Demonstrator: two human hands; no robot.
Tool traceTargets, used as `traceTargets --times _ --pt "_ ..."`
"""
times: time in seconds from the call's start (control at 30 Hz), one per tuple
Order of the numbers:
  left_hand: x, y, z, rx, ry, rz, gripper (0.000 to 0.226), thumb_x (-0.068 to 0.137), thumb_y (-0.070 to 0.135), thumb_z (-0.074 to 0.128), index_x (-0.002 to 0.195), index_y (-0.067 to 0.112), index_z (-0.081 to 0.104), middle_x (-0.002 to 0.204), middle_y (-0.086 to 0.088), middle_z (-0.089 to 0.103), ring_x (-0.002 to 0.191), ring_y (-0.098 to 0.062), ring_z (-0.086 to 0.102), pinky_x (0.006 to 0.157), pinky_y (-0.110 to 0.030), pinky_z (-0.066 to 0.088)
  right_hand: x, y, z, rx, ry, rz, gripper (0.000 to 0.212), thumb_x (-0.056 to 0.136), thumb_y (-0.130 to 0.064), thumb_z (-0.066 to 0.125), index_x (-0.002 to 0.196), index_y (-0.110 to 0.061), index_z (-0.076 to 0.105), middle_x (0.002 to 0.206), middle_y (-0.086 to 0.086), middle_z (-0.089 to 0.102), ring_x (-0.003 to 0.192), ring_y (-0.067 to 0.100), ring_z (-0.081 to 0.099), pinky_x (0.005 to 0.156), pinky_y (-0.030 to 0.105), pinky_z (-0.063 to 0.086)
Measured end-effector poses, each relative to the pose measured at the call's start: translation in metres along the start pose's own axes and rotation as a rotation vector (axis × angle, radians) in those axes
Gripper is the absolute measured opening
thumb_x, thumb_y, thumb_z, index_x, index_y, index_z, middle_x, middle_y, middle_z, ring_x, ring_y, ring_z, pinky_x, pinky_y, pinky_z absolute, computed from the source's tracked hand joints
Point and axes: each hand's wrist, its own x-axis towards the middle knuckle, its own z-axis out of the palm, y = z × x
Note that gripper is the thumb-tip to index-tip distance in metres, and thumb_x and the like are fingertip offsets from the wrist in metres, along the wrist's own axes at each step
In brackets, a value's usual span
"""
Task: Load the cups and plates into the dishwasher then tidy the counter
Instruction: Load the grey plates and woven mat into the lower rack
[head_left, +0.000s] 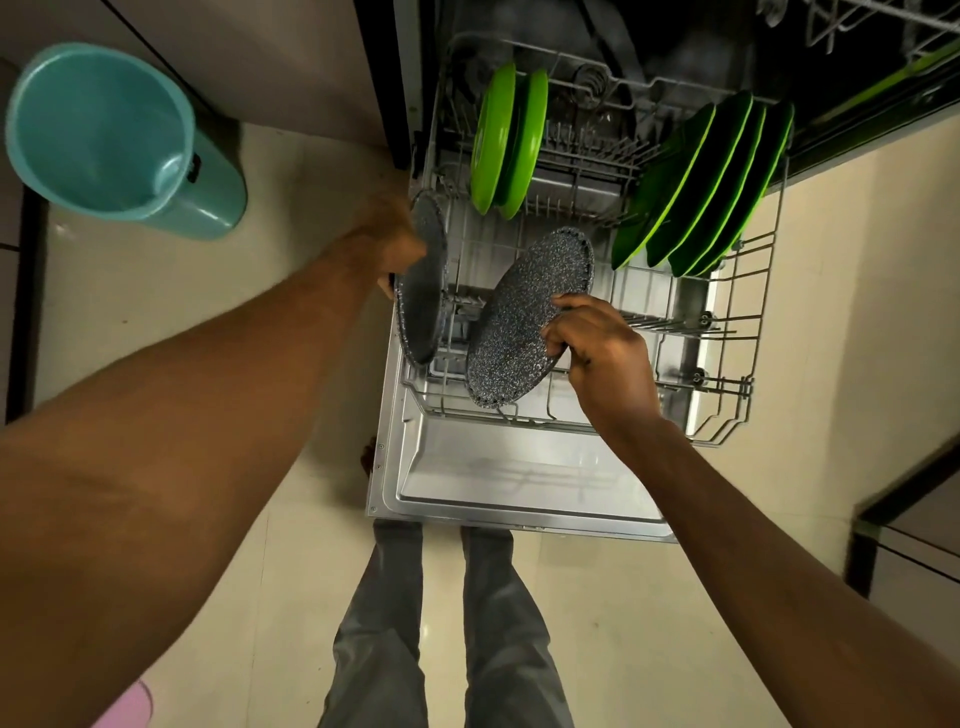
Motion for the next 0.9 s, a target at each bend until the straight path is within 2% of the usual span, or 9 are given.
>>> traceTargets --times 0.13,0.23,0.33,0.4,0.47,0.53,0.7,0.8,0.9 --pt "-0.008 0.006 -0.007 -0.045 -0.142 0.057 0.019 0.081 -0.002 0.055 0.101 0.0 0.055 0.088 -0.019 0.063 0.06 -0.032 0.064 0.048 -0.033 0.054 0.003 0.001 -0.001 -0.004 0.027 -0.02 0.032 0.068 0.028 0.047 0.065 -0.001 0.059 0.074 0.011 0.066 0.108 0.032 0.062 0.086 0.034 0.052" --pt "-0.02 0.011 -0.01 -0.051 -0.225 0.085 0.022 0.084 -0.007 0.054 0.105 -0.002 0.052 0.078 -0.018 0.058 0.051 -0.03 0.063 0.035 -0.029 0.051 0.003 -0.001 -0.001 -0.001 0.021 -0.008 0.032 0.066 0.028 0.045 0.065 -0.001 0.059 0.075 0.011 0.067 0.109 0.032 0.062 0.085 0.034 0.052" --pt "-0.031 0.005 0.003 -0.053 -0.229 0.073 0.029 0.088 -0.001 0.056 0.116 0.001 0.049 0.08 -0.011 0.055 0.055 -0.023 0.061 0.039 -0.028 0.049 0.0 -0.001 -0.001 0.011 0.016 -0.011 0.033 0.066 0.028 0.045 0.066 -0.002 0.059 0.076 0.011 0.067 0.11 0.031 0.062 0.085 0.035 0.052" --pt "-0.034 -0.004 0.017 -0.051 -0.153 0.083 0.039 0.088 0.003 0.059 0.125 0.005 0.045 0.094 -0.01 0.057 0.062 -0.019 0.057 0.045 -0.024 0.045 -0.002 -0.002 -0.001 0.011 0.018 -0.011 0.033 0.066 0.027 0.045 0.066 -0.002 0.059 0.077 0.01 0.067 0.11 0.031 0.062 0.085 0.033 0.051" --pt "-0.032 -0.011 0.025 -0.088 -0.111 0.095 0.045 0.087 0.004 0.06 0.129 0.007 0.045 0.113 -0.015 0.057 0.08 -0.024 0.058 0.052 -0.024 0.047 -0.003 -0.003 0.0 0.015 0.017 -0.011 0.033 0.065 0.028 0.046 0.065 -0.002 0.059 0.076 0.011 0.067 0.109 0.031 0.062 0.086 0.031 0.05" --pt "-0.029 -0.015 0.026 -0.127 -0.09 0.102 0.044 0.086 0.001 0.061 0.128 0.007 0.049 0.119 -0.015 0.058 0.09 -0.026 0.059 0.055 -0.023 0.045 -0.005 -0.003 0.0 0.02 0.015 -0.007 0.032 0.064 0.027 0.047 0.065 -0.002 0.059 0.075 0.01 0.067 0.108 0.032 0.062 0.086 0.03 0.049" --pt "-0.029 -0.023 0.024 -0.207 -0.119 0.074 0.034 0.09 0.004 0.06 0.122 0.006 0.053 0.109 -0.016 0.059 0.058 -0.019 0.057 0.03 -0.015 0.04 -0.005 -0.004 0.001 0.014 -0.005 -0.005 0.03 0.067 0.024 0.046 0.065 -0.003 0.059 0.075 0.01 0.066 0.108 0.031 0.062 0.083 0.035 0.051" --pt "-0.033 -0.022 0.024 -0.247 -0.099 0.081 0.029 0.09 0.01 0.061 0.117 0.008 0.052 0.105 -0.014 0.057 0.059 -0.02 0.056 0.03 -0.014 0.039 0.007 -0.009 0.002 0.019 -0.053 -0.045 0.028 0.069 0.017 0.04 0.066 -0.004 0.059 0.076 0.009 0.066 0.11 0.031 0.061 0.082 0.036 0.052" --pt "-0.042 -0.027 0.027 -0.265 -0.041 0.11 0.027 0.092 0.03 0.06 0.106 0.008 0.052 0.096 -0.012 0.06 0.065 -0.024 0.061 0.041 -0.028 0.05 0.02 -0.016 0.003 0.035 -0.102 -0.097 0.026 0.067 0.012 0.036 0.066 -0.002 0.058 0.075 0.009 0.064 0.112 0.031 0.06 0.083 0.031 0.049"
